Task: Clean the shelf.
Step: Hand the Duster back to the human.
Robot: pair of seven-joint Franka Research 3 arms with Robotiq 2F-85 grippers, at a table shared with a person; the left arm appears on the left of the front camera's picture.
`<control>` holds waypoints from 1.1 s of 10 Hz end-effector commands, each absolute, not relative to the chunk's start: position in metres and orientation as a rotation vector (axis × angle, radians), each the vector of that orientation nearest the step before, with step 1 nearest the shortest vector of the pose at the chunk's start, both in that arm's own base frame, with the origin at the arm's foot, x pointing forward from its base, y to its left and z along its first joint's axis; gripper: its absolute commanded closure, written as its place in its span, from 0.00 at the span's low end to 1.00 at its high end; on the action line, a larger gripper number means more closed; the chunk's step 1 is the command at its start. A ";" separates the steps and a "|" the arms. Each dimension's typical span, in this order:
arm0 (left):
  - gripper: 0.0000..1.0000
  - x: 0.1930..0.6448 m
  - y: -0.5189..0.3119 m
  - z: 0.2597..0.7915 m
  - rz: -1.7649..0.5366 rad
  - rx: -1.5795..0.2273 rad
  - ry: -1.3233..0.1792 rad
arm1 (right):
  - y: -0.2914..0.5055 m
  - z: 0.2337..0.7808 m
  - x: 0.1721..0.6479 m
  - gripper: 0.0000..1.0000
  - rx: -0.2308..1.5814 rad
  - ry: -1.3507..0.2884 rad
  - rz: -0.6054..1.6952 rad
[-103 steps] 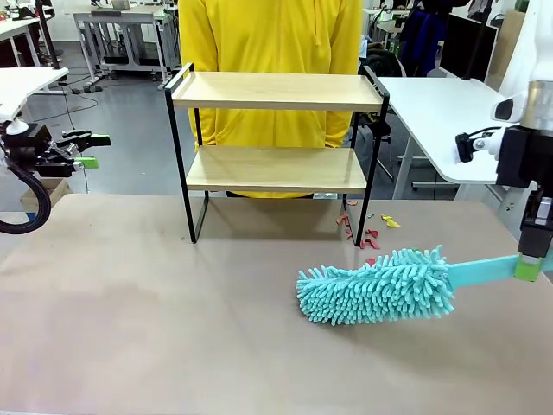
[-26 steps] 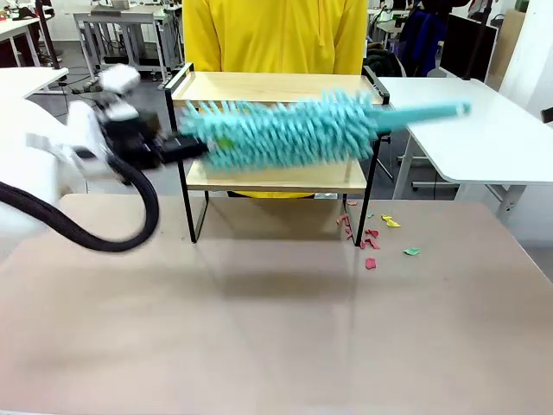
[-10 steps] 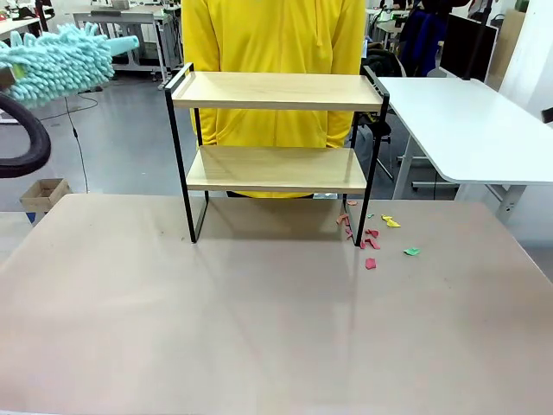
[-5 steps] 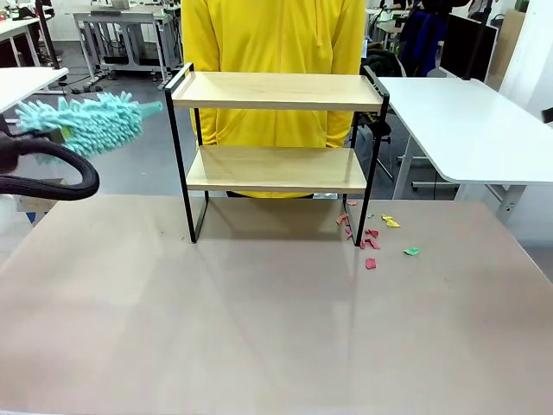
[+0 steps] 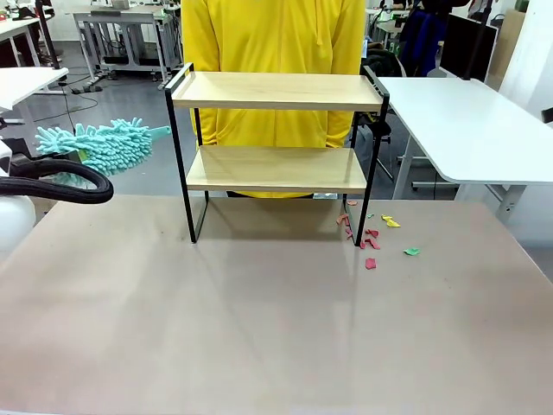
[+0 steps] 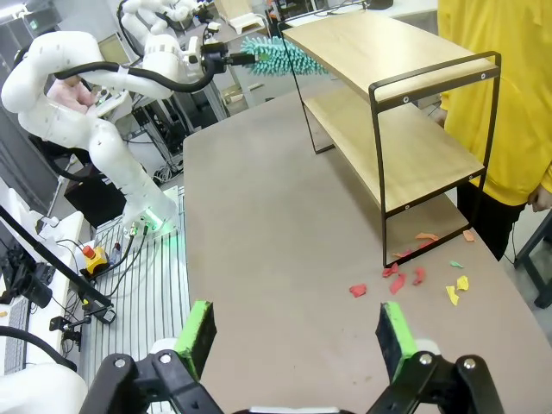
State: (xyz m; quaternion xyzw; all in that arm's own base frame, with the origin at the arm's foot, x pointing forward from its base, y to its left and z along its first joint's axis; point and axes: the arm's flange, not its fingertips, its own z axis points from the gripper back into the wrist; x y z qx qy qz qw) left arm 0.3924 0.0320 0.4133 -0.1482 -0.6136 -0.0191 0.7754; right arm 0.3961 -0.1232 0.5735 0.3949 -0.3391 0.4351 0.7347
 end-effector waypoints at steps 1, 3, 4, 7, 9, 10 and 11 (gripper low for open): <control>0.83 0.391 0.034 0.421 -0.046 -0.315 -1.336 | -0.123 0.577 0.394 0.00 0.866 -0.745 0.956; 0.83 0.391 0.034 0.421 -0.046 -0.315 -1.336 | -0.123 0.577 0.394 0.00 0.866 -0.745 0.956; 0.83 0.391 0.034 0.421 -0.046 -0.315 -1.336 | -0.123 0.577 0.394 0.00 0.866 -0.745 0.956; 0.83 0.391 0.034 0.421 -0.046 -0.315 -1.336 | -0.123 0.577 0.394 0.00 0.866 -0.745 0.956; 0.83 0.391 0.034 0.421 -0.046 -0.315 -1.336 | -0.123 0.577 0.394 0.00 0.866 -0.745 0.956; 0.83 0.391 0.034 0.421 -0.046 -0.315 -1.336 | -0.123 0.577 0.394 0.00 0.866 -0.745 0.956; 0.83 0.391 0.034 0.421 -0.046 -0.315 -1.336 | -0.123 0.577 0.394 0.00 0.866 -0.745 0.956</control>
